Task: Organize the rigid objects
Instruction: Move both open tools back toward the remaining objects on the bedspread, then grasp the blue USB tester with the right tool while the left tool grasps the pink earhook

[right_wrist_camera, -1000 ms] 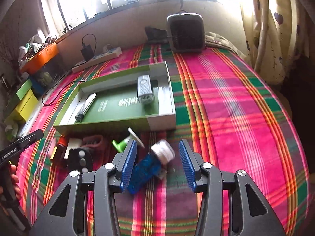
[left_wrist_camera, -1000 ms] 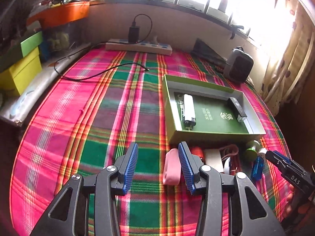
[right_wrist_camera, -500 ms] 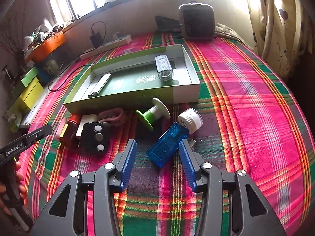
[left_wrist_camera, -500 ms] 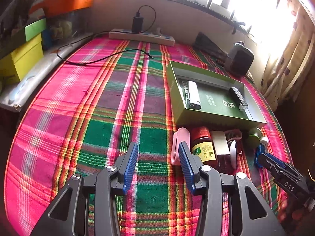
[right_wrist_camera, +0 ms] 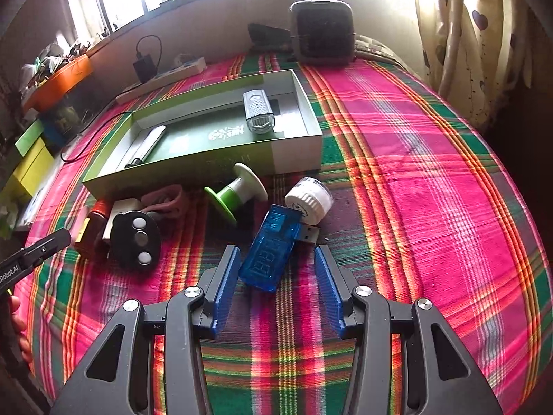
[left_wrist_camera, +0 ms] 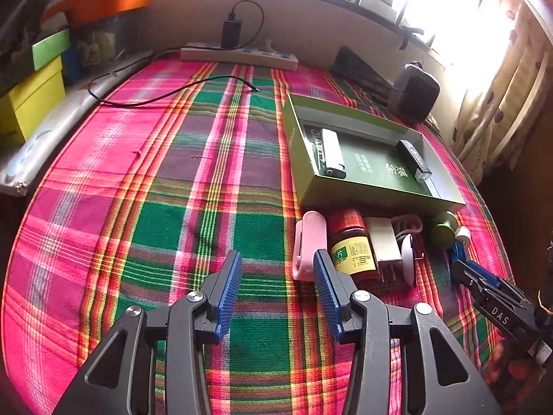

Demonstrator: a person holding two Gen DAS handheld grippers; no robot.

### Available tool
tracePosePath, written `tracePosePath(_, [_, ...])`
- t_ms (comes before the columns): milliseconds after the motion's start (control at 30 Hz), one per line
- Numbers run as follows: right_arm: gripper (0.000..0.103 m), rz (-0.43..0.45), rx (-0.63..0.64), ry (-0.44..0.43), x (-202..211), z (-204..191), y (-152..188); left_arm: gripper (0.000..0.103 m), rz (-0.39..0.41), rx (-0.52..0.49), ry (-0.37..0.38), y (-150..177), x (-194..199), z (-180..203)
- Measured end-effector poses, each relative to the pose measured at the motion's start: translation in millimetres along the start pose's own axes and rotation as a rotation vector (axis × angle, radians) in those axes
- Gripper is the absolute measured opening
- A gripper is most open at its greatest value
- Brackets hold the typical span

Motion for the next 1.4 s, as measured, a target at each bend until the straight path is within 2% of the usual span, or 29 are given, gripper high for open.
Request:
tracePosePath(367, [0.024,0.015,0.04,0.026,2,9,1,0.043,-0.014,-0.013,0.002,2,-4,8])
tracePosePath(833, [0.023,0.021,0.038,0.026,8,30,4,0.044,-0.028,-0.037,-0.004,0,-12,17])
tracePosePath(1067, [0.023,0.022,0.031,0.018,9,34,5,0.044,-0.046,-0.04,-0.045,-1,-21,17])
tracePosePath(1400, [0.023,0.021,0.031,0.006,8,34,5,0.044,-0.045,-0.113,-0.105,-9,-32,21])
Point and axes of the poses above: each gripper's, at about its wrist camera, not at the fingertips, and x roughly against the way its jaws point, z to its right, y to its underside, the point moved 8 cm from there along -x, roughly the way its jaws point, and after that the axes turned 4 degrees about z, right-handed, at the moved point
